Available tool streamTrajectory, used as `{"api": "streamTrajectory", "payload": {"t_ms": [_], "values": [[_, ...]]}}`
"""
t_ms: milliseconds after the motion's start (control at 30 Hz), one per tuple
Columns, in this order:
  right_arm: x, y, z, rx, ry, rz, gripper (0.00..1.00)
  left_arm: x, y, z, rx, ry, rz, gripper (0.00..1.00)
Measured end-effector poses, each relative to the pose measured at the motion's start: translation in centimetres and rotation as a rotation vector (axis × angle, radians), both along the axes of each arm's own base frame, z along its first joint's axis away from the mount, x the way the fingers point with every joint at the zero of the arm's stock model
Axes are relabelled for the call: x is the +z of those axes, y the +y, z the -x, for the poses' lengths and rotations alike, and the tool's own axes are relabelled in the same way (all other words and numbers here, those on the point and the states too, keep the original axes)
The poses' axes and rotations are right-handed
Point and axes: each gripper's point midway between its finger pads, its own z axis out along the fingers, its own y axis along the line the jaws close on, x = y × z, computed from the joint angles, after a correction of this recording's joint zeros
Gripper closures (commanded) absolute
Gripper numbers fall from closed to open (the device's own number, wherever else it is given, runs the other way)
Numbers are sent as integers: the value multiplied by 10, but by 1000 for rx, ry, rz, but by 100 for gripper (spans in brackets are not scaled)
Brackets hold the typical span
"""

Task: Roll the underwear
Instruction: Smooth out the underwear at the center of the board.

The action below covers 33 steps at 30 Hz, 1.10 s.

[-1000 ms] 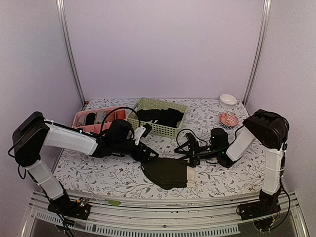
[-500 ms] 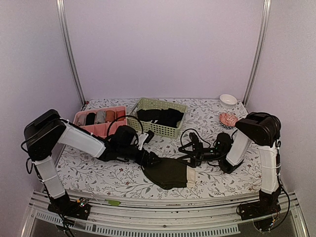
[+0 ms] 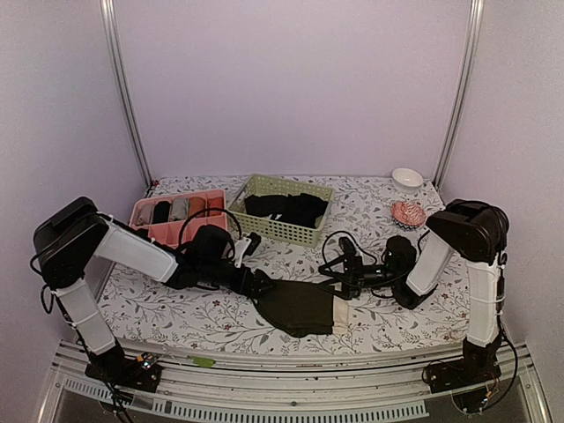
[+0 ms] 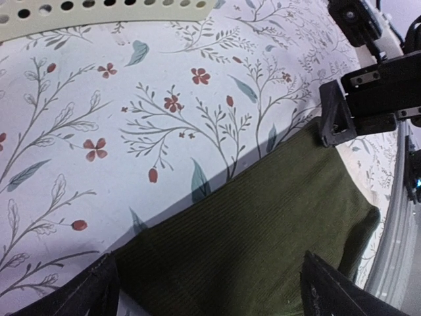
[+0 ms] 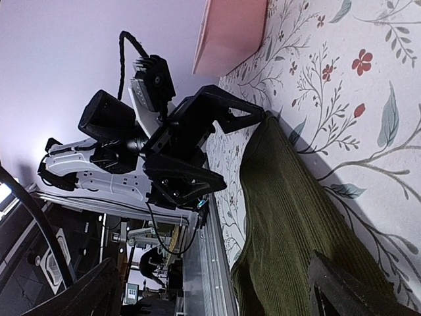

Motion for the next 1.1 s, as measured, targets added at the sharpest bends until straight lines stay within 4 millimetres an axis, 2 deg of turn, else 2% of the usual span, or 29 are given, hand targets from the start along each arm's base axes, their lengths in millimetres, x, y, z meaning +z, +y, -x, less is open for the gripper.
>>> {"api": "streamTrajectory", "payload": {"t_ms": [167, 333, 600, 733, 933, 1000, 1100], "values": [[2, 2, -1, 9, -9, 24, 1, 4, 4, 3, -10, -16, -25, 4], [6, 8, 7, 42, 16, 76, 1, 25, -9, 10, -67, -84, -20, 4], [58, 17, 22, 95, -55, 44, 1, 70, -6, 2, -31, -206, 12, 4], [73, 22, 34, 116, -69, 37, 1, 87, -1, -3, 0, -258, 16, 4], [66, 42, 63, 181, -35, 52, 1, 101, 11, -10, 57, -304, -2, 4], [58, 46, 69, 195, -16, 57, 1, 101, 13, -12, 66, -308, -9, 4], [34, 48, 76, 199, 42, 82, 1, 98, 15, -12, 69, -308, -21, 4]]}}
